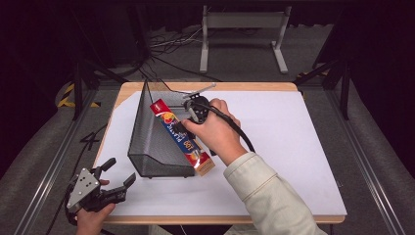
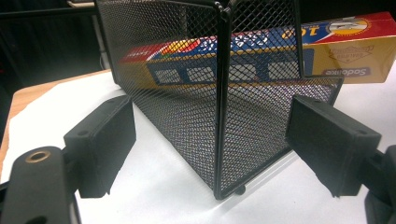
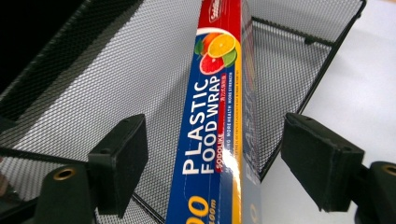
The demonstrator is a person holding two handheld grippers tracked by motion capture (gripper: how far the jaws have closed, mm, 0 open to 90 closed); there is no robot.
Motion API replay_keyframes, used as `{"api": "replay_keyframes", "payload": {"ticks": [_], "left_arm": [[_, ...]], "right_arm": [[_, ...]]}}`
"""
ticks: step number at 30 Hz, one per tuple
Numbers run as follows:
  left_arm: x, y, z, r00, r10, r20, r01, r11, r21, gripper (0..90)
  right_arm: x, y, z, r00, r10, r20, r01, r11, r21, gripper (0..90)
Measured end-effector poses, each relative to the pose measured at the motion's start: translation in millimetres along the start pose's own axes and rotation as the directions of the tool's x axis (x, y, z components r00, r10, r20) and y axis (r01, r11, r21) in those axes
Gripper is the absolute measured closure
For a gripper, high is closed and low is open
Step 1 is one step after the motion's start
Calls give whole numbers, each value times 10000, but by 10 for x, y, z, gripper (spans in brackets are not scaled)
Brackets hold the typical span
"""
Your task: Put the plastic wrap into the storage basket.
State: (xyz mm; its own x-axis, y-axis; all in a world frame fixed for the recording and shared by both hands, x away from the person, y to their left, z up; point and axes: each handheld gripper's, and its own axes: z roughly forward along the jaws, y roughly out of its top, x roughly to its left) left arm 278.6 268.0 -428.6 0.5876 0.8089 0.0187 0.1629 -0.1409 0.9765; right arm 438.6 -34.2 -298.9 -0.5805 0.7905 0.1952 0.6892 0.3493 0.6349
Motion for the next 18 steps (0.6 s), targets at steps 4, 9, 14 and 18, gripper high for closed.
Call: {"api": "replay_keyframes", "payload": {"ticks": [4,9,14,18], "left_arm": [[-9,4,8,10000,35,6,-35,10000,7,170],[-5,0,11,10000,-16,-4,16,10000,33,170],[-6,0,1,10000,18,-27,-18,10000,63,170],[-10,1,-2,10000,35,-38,-35,9999,96,170]], "right_arm": [[-72,-39,-164,9996,-257,-107,250,9980,-587,233],[-170,-112,-354,9992,-338,-234,312,9942,-1032,231],[-290,-240,-542,9982,-578,-170,548,9882,-1428,228],[-404,-361,-703,9969,-770,-142,732,9814,-1772,224]]}}
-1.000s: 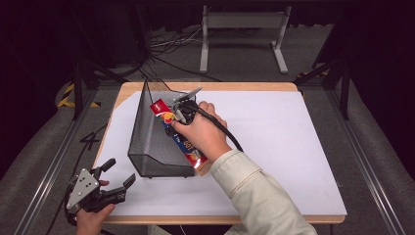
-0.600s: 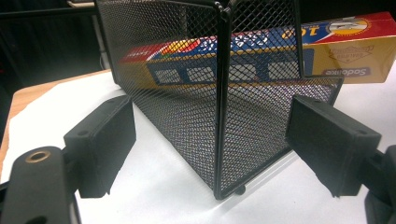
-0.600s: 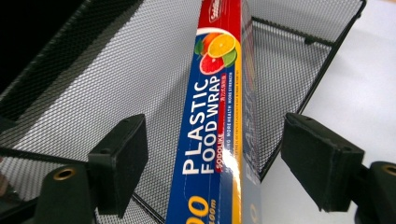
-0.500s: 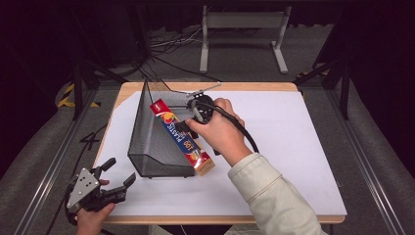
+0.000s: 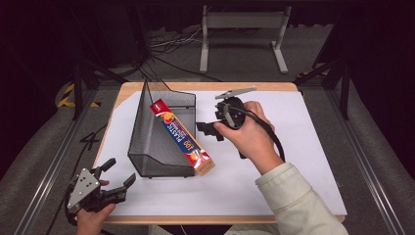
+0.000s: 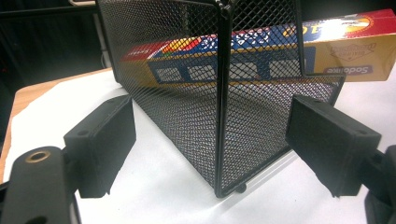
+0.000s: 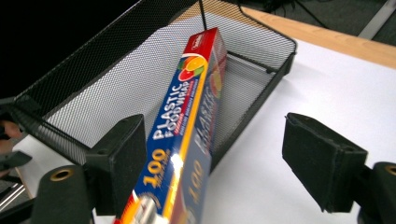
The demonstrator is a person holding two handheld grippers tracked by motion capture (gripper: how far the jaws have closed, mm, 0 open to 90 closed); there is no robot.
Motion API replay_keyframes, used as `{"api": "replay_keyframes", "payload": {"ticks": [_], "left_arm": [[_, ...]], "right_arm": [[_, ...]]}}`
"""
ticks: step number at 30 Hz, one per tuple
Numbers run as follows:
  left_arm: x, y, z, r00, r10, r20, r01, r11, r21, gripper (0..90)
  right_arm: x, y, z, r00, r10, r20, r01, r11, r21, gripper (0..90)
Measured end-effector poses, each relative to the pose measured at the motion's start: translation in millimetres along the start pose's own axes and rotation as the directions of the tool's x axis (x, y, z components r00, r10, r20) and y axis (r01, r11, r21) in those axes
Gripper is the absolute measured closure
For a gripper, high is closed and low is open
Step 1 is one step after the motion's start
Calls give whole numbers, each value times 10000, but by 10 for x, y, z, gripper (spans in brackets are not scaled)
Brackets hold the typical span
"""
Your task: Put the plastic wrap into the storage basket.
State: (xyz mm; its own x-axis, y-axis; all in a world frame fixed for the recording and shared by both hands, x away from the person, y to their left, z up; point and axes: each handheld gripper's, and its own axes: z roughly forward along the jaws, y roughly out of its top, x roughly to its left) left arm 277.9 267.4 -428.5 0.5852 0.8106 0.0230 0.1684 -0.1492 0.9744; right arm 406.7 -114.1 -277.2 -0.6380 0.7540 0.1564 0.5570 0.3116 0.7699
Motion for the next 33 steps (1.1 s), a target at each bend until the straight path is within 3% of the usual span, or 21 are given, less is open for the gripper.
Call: {"api": "replay_keyframes", "payload": {"ticks": [5,11,15,24,33], "left_arm": [[1,0,-3,10000,1,-38,-1,10000,3,170],[-7,2,4,10000,-4,-36,4,10000,67,170],[-4,-1,3,10000,11,-41,-11,10000,97,170],[2,-5,6,10000,-1,-52,1,10000,77,170],[15,-9,18,10000,-37,-55,38,10000,82,170]], "right_arm": [[-98,-88,-157,9999,-64,139,68,9997,-246,224],[-380,-338,-479,9975,-448,555,509,9920,-1155,227],[-546,-486,-603,9953,-590,768,696,9872,-1438,226],[-788,-741,-838,9918,-766,1022,959,9752,-1995,224],[-992,-999,-948,9862,-864,1412,1166,9680,-2222,215]]}}
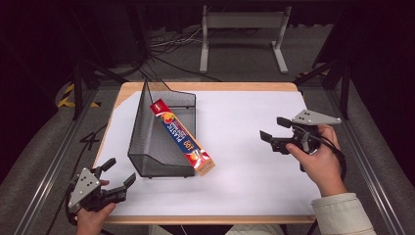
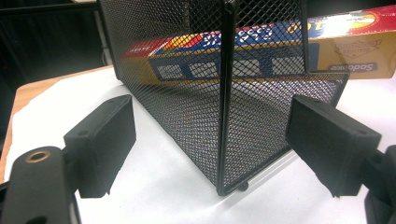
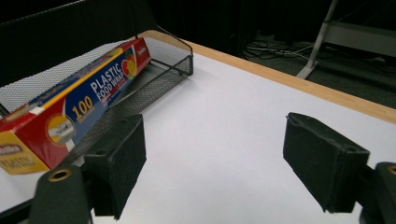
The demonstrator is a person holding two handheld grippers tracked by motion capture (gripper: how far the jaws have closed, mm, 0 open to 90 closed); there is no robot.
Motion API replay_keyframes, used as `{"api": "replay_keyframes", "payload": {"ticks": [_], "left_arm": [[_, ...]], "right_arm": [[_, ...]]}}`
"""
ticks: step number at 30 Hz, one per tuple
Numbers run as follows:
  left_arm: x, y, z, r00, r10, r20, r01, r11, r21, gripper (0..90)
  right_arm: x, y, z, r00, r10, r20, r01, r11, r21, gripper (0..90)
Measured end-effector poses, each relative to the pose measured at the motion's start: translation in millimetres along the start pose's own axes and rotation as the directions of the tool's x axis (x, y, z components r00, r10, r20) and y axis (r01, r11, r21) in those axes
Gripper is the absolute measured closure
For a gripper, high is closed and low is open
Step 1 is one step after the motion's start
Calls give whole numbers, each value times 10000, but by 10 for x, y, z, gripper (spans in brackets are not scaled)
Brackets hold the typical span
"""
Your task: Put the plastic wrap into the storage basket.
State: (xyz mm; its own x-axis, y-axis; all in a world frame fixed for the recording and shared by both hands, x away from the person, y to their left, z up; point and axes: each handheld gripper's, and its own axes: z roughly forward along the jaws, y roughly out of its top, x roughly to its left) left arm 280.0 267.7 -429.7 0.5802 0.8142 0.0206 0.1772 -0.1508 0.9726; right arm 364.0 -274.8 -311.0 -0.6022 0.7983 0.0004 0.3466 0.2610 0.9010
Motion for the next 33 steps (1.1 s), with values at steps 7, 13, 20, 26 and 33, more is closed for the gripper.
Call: {"api": "replay_keyframes", "payload": {"ticks": [7,13,20,26,33], "left_arm": [[30,-6,39,9999,13,-147,-11,10000,93,170],[-4,-14,77,9996,259,-146,-255,9993,289,170],[-2,-9,89,9997,210,-137,-205,9992,343,170],[-3,-9,85,9997,200,-109,-196,9992,346,170],[-18,-3,90,9995,314,-70,-311,9990,334,169]], "right_arm": [[-251,-422,-108,9990,274,365,-262,9991,-332,208],[-414,-786,-148,9973,222,696,-191,9988,-446,195],[-461,-1066,-94,9957,355,859,-320,9986,-417,195],[-468,-1222,-55,9943,471,961,-449,9987,-250,195],[-457,-1291,-84,9943,527,927,-493,9980,-384,191]]}}
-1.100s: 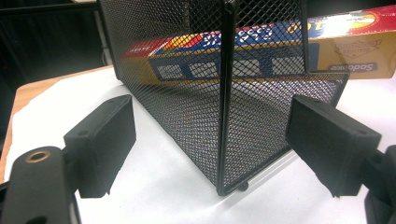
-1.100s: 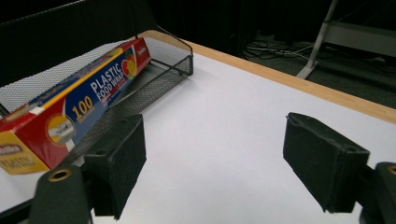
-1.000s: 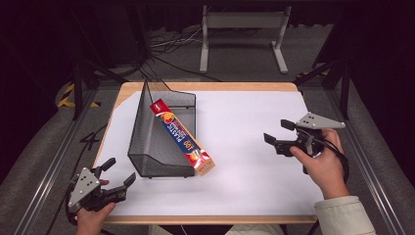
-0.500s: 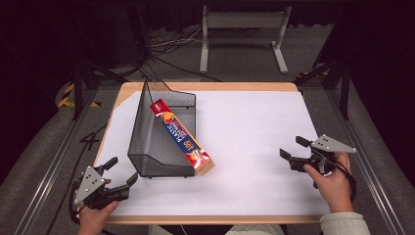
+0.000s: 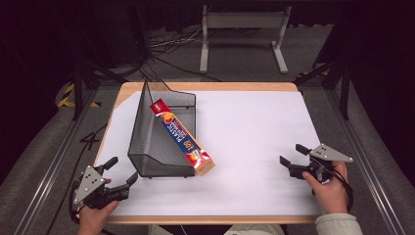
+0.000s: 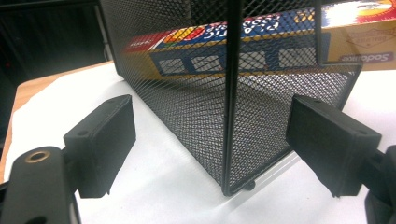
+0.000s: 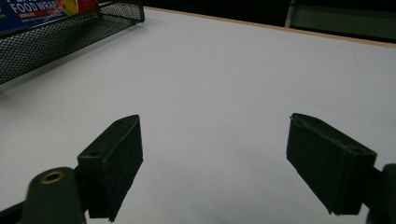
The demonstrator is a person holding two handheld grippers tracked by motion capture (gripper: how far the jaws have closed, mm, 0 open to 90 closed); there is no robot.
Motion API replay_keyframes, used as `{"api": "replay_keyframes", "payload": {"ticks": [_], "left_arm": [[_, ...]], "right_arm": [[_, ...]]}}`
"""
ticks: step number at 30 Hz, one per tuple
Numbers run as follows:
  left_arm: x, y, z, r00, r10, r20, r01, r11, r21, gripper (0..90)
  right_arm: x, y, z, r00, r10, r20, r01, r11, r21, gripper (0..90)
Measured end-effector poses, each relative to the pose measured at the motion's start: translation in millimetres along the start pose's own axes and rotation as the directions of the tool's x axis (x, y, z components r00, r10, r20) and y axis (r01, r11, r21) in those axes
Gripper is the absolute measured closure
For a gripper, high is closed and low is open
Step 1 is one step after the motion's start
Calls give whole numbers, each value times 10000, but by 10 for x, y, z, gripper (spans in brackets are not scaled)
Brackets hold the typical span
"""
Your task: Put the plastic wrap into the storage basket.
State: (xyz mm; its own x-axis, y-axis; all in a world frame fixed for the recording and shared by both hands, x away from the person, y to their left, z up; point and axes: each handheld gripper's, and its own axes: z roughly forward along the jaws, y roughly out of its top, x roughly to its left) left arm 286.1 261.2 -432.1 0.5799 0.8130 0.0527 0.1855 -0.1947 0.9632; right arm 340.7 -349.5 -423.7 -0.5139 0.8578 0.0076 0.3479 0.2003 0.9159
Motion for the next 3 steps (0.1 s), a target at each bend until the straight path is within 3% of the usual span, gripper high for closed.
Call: {"api": "replay_keyframes", "payload": {"ticks": [3], "left_arm": [[-9,-3,6,10000,21,41,-21,10000,15,168]], "right_arm": [[-10,-6,-29,10000,16,-17,-16,9999,-136,191]]}}
